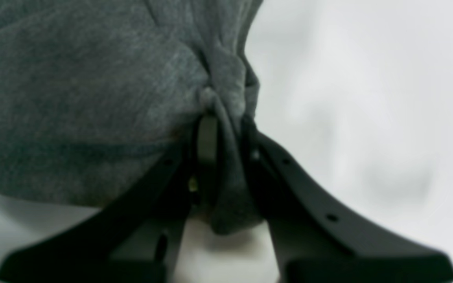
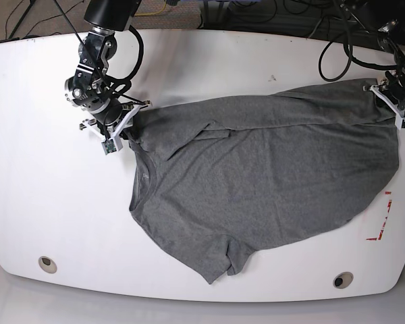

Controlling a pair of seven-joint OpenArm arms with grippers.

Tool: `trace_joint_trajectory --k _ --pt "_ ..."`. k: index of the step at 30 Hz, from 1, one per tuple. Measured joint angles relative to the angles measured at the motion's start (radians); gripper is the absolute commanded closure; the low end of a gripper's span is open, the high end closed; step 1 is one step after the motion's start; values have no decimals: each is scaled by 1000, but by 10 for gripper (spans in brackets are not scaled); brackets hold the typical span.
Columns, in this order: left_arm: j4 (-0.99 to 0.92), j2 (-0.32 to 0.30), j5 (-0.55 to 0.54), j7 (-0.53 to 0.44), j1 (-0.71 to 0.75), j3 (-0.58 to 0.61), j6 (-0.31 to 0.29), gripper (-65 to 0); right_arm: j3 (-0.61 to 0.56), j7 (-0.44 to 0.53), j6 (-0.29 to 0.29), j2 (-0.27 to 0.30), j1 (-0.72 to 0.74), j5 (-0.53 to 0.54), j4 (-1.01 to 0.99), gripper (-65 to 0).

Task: Layout the t-shirt on the table in an organized manner, then fold the t-shirt properly
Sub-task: 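Pull the t-shirt away from the red mark with both grippers and release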

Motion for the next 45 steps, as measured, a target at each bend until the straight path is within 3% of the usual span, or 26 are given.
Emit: trace_joint_trajectory --k 7,15,23,34,45 --pt "44 6 5 55 11 10 1 -92 21 -35 11 10 -10 -7 36 -79" --pt "163 17 27 136 67 109 -2 -90 122 -61 9 27 -64 -26 105 -79" --pt "275 81 35 138 89 201 -2 -93 220 -92 7 59 -121 -26 167 -79" --pt "364 113 32 138 137 359 -3 -93 328 -94 3 63 -234 -27 261 -79" --pt "383 74 30 135 217 357 -2 -93 332 -91 3 58 -330 -26 268 -79"
